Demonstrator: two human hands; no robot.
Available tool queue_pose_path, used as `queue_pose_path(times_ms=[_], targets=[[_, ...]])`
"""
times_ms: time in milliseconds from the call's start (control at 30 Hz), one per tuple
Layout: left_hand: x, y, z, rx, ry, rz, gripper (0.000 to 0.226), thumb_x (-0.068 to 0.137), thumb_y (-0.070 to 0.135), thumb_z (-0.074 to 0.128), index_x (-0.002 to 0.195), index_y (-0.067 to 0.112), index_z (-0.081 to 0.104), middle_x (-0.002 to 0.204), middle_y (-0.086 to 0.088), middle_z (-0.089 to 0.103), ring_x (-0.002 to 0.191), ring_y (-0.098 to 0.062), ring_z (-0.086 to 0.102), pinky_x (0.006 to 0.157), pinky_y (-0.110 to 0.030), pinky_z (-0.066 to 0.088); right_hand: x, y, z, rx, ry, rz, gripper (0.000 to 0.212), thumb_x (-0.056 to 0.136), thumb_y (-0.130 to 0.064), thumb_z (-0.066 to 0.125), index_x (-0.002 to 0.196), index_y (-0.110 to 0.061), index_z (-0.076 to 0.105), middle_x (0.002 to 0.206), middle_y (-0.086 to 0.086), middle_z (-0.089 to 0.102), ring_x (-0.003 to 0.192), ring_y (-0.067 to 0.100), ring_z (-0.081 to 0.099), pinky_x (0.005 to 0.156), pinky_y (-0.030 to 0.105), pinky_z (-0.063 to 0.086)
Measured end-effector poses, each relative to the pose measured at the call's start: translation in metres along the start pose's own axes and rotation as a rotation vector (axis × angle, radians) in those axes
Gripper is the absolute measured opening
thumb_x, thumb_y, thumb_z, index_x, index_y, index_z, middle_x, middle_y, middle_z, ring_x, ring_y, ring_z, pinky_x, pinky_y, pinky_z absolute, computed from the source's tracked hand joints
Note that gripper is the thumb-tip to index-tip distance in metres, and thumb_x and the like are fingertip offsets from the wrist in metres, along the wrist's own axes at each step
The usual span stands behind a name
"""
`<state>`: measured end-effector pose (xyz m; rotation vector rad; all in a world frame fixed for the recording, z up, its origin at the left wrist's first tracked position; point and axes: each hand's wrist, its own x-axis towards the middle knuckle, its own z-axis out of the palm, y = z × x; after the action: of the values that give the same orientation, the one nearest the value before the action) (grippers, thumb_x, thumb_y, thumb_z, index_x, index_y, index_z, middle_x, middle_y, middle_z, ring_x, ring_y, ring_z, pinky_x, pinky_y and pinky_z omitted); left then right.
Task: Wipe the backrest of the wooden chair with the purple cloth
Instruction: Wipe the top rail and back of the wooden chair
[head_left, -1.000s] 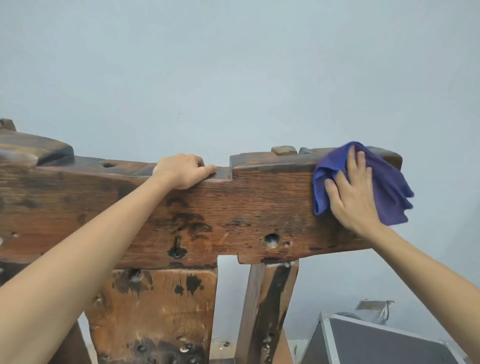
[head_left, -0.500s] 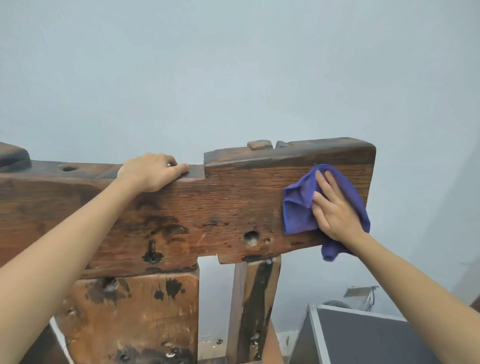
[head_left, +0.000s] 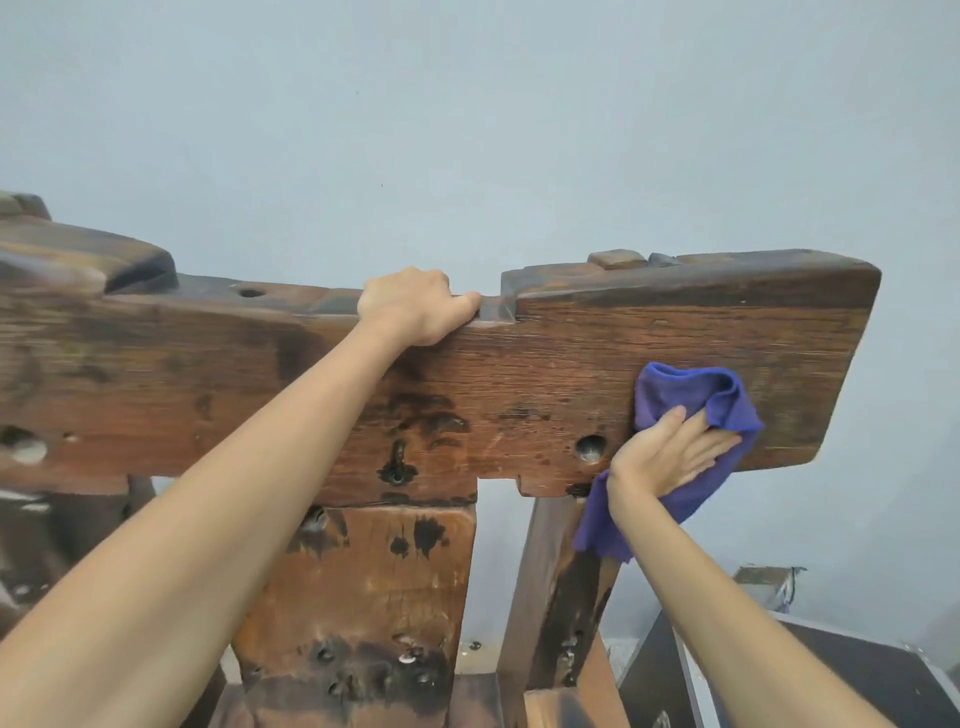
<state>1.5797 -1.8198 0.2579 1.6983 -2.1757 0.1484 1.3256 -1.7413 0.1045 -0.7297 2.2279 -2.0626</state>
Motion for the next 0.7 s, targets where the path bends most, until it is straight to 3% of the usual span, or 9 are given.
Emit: queue_pose_path(times_ms=[167,233,300,333,433,500,567,633,700], targets=[[-0.003,0.003,-0.001,0.019,0.006,0.037,0.056,0.091,0.058,0.033,0.107,0.016,0.067,0.114,-0.015,0.069,0.104,-0.036,0.062,0.075,-0.039,0.036,-0.103,-0.011,0.042,-0.049,-0.177,-0.110,0.058,0.106,-0.030,0.031,0.158,-0.003,0.027,0.167,0.025,-0.009,0.156,0.035,-0.011,0.126,0.050,-0.002],[-0.003,0.002,-0.001,0.030,0.002,0.042,0.059,0.092,0.059,0.032,0.112,0.016,0.068,0.119,-0.015,0.069,0.110,-0.035,0.063,0.075,-0.039,0.035,-0.142,-0.007,0.055,-0.099,-0.290,-0.308,0.060,0.102,-0.038,0.034,0.153,-0.005,0.039,0.164,0.016,-0.019,0.154,0.029,-0.021,0.126,0.051,-0.003],[-0.003,0.000,-0.002,0.040,-0.008,0.052,0.063,0.092,0.061,0.031,0.116,0.016,0.068,0.122,-0.015,0.069,0.113,-0.035,0.062,0.076,-0.039,0.035,-0.165,0.008,0.056,-0.165,-0.416,-0.515,0.058,0.103,-0.044,0.034,0.153,-0.017,0.036,0.162,0.002,-0.029,0.152,0.021,-0.031,0.125,0.052,-0.002],[-0.003,-0.001,-0.002,0.044,-0.009,0.058,0.064,0.092,0.062,0.031,0.116,0.016,0.068,0.122,-0.015,0.069,0.114,-0.034,0.062,0.077,-0.039,0.035,-0.164,0.017,0.052,-0.193,-0.452,-0.598,0.054,0.103,-0.043,0.033,0.152,-0.020,0.035,0.165,0.001,-0.025,0.154,0.021,-0.026,0.124,0.055,0.004],[-0.003,-0.002,-0.002,0.053,-0.010,0.089,0.065,0.093,0.064,0.030,0.114,0.015,0.068,0.121,-0.014,0.069,0.113,-0.034,0.063,0.077,-0.039,0.036,-0.124,0.038,0.028,-0.276,-0.425,-0.853,0.047,0.102,-0.036,0.037,0.148,-0.023,0.037,0.168,0.009,0.019,0.154,0.029,0.016,0.110,0.058,0.033],[-0.003,-0.004,-0.001,0.069,0.003,0.118,0.066,0.093,0.066,0.028,0.110,0.014,0.067,0.117,-0.013,0.070,0.110,-0.034,0.063,0.077,-0.040,0.036,-0.090,0.041,0.007,-0.296,-0.418,-1.017,0.050,0.101,-0.034,0.039,0.149,-0.027,0.033,0.163,0.002,0.028,0.149,0.024,0.028,0.106,0.051,0.037],[-0.003,-0.005,0.000,0.079,0.017,0.147,0.067,0.094,0.067,0.026,0.106,0.014,0.065,0.113,-0.013,0.070,0.108,-0.034,0.063,0.076,-0.040,0.036,-0.055,0.034,-0.006,-0.339,-0.322,-1.121,0.045,0.099,-0.034,0.041,0.142,-0.023,0.038,0.161,0.001,0.030,0.149,0.021,0.029,0.108,0.047,0.032],[-0.002,-0.005,0.002,0.086,0.024,0.169,0.067,0.094,0.067,0.025,0.103,0.014,0.065,0.109,-0.013,0.070,0.105,-0.035,0.063,0.076,-0.040,0.037,-0.020,0.023,-0.010,-0.298,-0.160,-0.950,0.044,0.097,-0.032,0.043,0.138,-0.016,0.041,0.155,0.011,0.038,0.145,0.028,0.035,0.111,0.049,0.028],[-0.001,-0.006,0.004,0.084,0.034,0.176,0.067,0.093,0.067,0.026,0.099,0.013,0.064,0.104,-0.012,0.071,0.100,-0.035,0.063,0.075,-0.040,0.037,0.005,0.008,-0.008,-0.082,0.019,-0.537,0.048,0.098,-0.029,0.040,0.142,-0.009,0.042,0.152,0.020,0.042,0.142,0.037,0.039,0.114,0.057,0.030]])
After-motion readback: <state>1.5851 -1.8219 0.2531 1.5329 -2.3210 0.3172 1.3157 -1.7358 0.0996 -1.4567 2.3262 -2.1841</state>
